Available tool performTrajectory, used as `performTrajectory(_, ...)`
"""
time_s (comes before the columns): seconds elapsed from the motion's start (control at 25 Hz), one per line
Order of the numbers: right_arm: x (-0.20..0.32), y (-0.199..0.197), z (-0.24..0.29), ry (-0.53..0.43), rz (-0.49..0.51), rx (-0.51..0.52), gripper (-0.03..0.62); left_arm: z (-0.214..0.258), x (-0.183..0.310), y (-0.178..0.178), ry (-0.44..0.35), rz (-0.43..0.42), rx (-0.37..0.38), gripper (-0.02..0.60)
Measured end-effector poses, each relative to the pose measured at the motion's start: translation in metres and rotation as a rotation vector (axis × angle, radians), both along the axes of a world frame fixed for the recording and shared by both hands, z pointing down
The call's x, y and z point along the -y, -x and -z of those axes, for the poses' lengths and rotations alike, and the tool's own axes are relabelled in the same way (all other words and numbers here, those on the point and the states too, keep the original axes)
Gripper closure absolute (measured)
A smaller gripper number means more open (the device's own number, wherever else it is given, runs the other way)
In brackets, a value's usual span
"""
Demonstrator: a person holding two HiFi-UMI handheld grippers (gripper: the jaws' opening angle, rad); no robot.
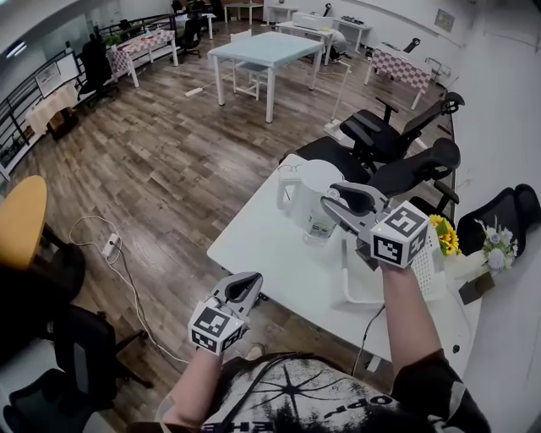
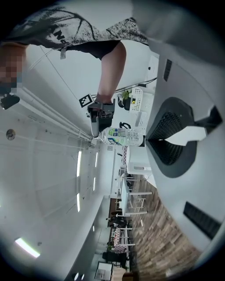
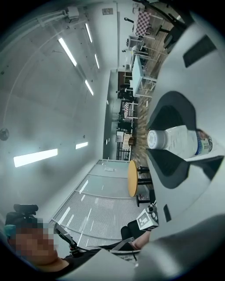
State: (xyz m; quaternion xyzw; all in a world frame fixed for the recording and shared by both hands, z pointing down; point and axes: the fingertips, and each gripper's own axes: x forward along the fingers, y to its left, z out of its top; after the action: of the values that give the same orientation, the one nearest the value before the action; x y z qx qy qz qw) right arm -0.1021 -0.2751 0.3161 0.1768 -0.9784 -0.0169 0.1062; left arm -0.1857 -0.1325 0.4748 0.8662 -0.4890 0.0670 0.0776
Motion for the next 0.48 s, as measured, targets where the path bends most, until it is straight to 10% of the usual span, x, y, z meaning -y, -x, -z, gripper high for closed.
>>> performTrajectory(0.48, 0.003, 0.080, -0.063, 0.079, 0.004, -0.011, 0.451, -0.016, -0.010, 0.066, 0.046, 0.069, -0.017, 0.571)
